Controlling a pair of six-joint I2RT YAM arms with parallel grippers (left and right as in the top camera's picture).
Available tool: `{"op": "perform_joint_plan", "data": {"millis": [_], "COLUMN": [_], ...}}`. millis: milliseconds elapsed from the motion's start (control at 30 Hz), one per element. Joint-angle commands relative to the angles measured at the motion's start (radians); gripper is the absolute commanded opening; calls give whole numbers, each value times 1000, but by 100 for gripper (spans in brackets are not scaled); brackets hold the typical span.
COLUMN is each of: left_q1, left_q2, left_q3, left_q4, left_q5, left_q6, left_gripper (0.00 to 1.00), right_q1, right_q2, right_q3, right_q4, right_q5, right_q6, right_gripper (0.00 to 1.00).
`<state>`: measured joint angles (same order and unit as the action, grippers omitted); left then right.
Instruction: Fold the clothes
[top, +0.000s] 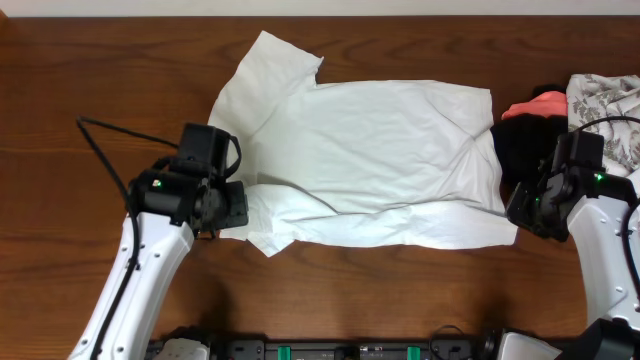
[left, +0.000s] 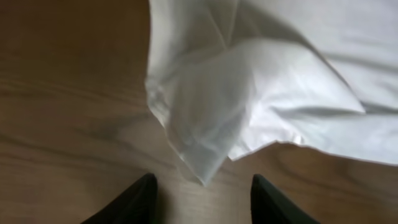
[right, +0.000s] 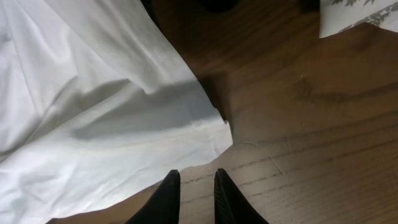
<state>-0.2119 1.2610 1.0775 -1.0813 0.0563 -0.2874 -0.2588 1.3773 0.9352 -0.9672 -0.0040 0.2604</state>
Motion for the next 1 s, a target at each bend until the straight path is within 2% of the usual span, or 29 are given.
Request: {"op": "perform_joint_plan", "data": {"millis": [0,400,967], "left_q1": [4,4,4], "left_q2": [30,118,118], "left_q3": [5,-33,-33], "left_q4": [-24,-29,111], "left_q5": [45,76,60], "left_q6": [-29,-52,-73], "left_gripper": [51,51,51], "right_q1": [-5,-5,-5], "right_q2": [-3,-3,-3], "right_q3": [0,0,0], "right_q4": [1,-8,-12], "right_q5": [-12,-12,-12], "right_q6": [12,12,12], "right_gripper": [18,18,18]}}
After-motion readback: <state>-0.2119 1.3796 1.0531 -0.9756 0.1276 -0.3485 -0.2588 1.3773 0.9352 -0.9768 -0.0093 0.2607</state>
